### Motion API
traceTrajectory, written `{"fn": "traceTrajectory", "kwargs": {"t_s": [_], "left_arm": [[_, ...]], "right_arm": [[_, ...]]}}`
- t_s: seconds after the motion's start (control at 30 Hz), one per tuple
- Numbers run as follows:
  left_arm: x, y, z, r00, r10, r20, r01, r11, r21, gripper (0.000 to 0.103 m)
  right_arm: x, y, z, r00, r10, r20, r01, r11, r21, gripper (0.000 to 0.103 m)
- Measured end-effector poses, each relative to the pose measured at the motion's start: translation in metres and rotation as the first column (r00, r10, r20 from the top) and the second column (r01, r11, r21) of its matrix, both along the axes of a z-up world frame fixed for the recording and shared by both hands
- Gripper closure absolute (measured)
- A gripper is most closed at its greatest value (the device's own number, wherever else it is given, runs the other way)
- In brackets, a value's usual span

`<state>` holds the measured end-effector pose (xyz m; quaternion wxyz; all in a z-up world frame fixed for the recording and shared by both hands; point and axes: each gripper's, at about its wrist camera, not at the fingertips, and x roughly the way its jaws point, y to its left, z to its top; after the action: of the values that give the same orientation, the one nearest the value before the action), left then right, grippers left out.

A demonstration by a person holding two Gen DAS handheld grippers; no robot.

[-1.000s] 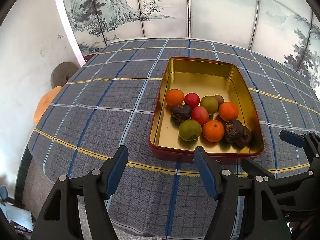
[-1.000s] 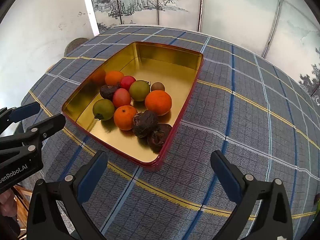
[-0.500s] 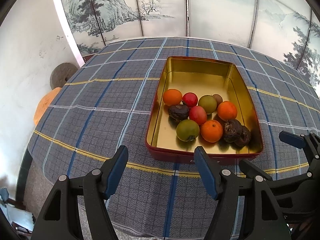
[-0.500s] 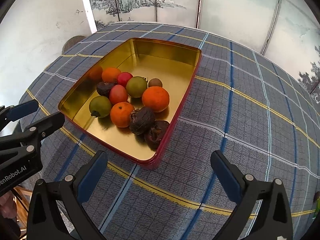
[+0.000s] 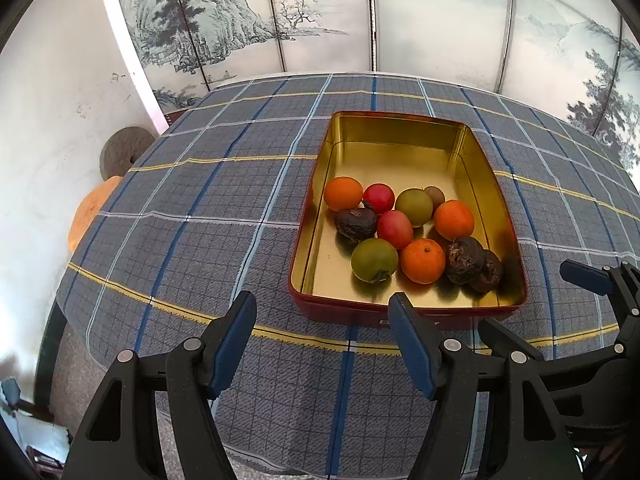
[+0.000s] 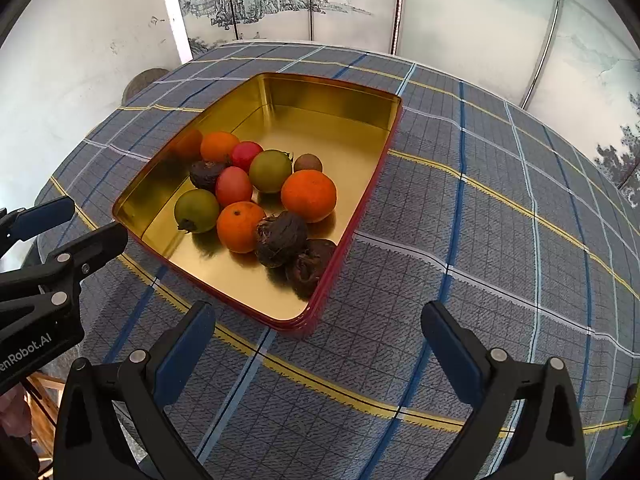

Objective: Organize fruits

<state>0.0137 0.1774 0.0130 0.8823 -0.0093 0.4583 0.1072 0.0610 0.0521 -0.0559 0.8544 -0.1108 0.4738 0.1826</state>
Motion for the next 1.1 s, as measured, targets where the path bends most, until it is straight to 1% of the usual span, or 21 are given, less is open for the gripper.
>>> {"fn": "traceTrajectory", "kwargs": {"t_s": [0.8,1.1], "left_arm": [[-0.0012,0.0008,-0.0009,1.000,-0.007,-0.001,0.007,1.000,0.004,0.034],[-0.0025,-0.0014,0.0021,1.000,-0.009,0.017,0.008,0.999,0.036,0.034]], "right_arm": [[-0.0006,0.0012,-0.0039,1.000,-0.003,-0.015,0.003,1.000,-0.005,0.001],[-0.0014,0.0015,-0.0049,1.000,-0.003,-0.021,0.003,1.000,-0.006,0.001]]}}
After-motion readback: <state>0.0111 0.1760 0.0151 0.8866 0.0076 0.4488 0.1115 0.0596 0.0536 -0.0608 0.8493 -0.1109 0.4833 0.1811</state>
